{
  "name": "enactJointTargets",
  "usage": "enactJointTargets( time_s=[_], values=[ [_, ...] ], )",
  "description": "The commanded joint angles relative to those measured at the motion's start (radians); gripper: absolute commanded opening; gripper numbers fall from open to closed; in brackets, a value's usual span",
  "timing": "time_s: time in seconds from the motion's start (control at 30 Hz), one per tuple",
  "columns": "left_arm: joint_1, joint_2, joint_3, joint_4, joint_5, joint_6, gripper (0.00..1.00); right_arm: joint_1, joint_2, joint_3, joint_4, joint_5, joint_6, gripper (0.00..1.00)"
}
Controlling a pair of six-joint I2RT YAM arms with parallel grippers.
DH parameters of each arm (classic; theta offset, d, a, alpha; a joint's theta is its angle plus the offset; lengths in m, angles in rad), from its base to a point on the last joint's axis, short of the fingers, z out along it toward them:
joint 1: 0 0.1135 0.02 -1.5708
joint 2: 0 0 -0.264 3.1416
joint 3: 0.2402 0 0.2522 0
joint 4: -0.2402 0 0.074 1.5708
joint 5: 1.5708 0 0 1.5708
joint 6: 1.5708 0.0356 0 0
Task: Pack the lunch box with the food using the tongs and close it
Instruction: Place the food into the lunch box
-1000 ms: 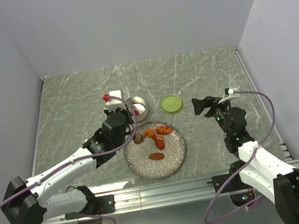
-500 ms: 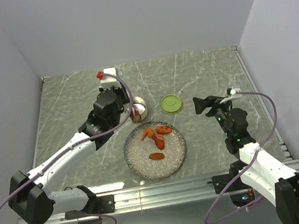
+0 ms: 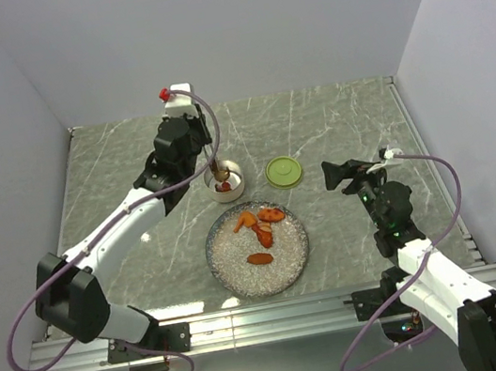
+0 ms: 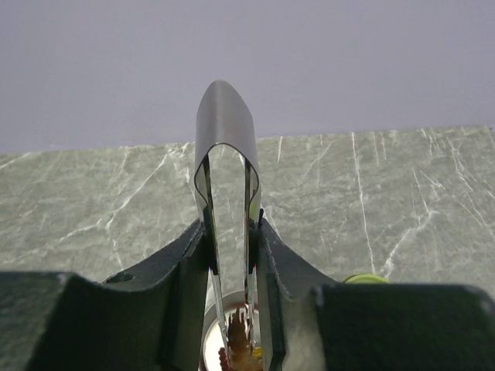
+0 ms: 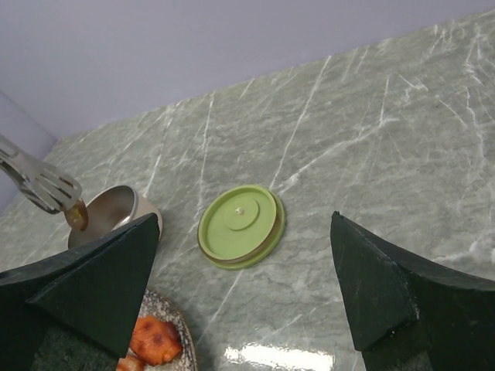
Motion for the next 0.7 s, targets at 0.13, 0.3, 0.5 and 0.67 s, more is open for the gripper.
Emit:
enactJointTargets(
  time_s=[0.13,0.3,0.5,0.67],
  values=[
    [0.035,0.059,0.101,0.05,0.078,0.001,0.2,0.003,-0.009,-0.005,0.004,0.014,0.004,0.98],
    [0.036,0.081,0.118,0.047,0.086,-0.001,0.41,0.002,-0.006,-0.005,0.004,0.015,0.002,0.98],
    [0.036,0.082,0.118,0.052,0.086,0.001,0.44,0.002,-0.002,-0.003,0.004,0.014,0.002,0.98],
    [0.036,0.055,0.086,0.076,0.1,-0.002,0.42,0.003,0.0,-0.003,0.004,0.012,0.002,0.98]
  ],
)
